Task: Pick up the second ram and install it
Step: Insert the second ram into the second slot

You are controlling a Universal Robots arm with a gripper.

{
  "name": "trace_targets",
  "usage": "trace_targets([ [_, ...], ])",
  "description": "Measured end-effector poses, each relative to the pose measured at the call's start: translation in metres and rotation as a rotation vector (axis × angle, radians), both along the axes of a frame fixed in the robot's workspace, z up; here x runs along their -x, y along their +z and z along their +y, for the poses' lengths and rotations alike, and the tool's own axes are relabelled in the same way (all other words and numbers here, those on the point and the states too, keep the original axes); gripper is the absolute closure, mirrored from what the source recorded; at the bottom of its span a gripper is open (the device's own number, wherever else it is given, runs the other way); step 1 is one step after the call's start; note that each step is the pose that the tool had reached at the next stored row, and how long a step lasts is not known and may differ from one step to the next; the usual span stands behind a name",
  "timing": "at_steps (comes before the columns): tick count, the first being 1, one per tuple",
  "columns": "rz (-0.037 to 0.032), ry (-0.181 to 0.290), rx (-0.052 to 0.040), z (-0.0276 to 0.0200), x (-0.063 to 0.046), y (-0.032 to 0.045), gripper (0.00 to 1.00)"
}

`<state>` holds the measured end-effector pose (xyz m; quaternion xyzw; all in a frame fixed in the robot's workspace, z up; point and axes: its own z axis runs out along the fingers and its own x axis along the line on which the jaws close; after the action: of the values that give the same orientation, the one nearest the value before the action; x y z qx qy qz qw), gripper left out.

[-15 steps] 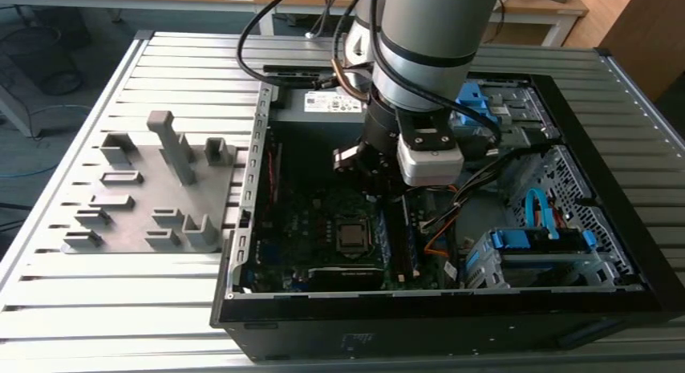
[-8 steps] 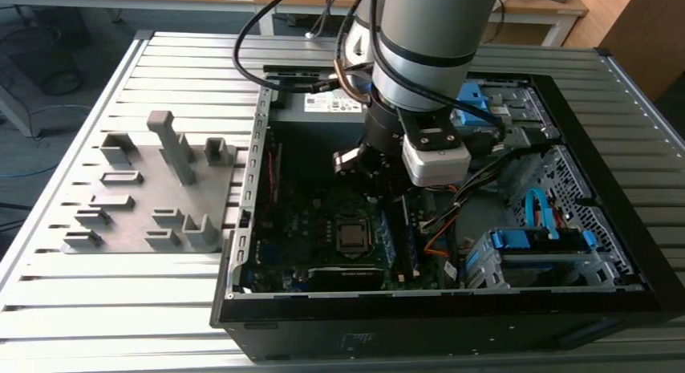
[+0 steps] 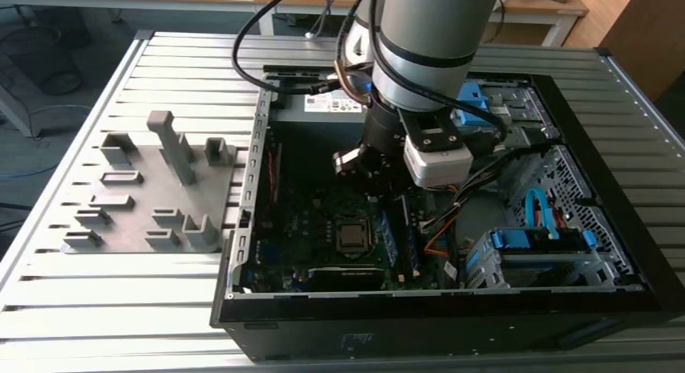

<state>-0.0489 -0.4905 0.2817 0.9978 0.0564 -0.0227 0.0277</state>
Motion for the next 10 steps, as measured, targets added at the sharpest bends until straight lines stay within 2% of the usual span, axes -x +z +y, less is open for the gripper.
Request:
trace_targets([
  [3,0.0001,-0.024,-0.022,0.0,0.0,-0.0001,0.86],
  [7,0.0005,-0.044,-0.0754,0.0,0.0,-0.0001,0.86],
  [8,0.0005,-0.05,-0.0853,0.0,0.0,-0.0002,0.86],
  [10,-0.0007,-0.079,-0.0866,0.0,0.0,-0.0006,0.86],
])
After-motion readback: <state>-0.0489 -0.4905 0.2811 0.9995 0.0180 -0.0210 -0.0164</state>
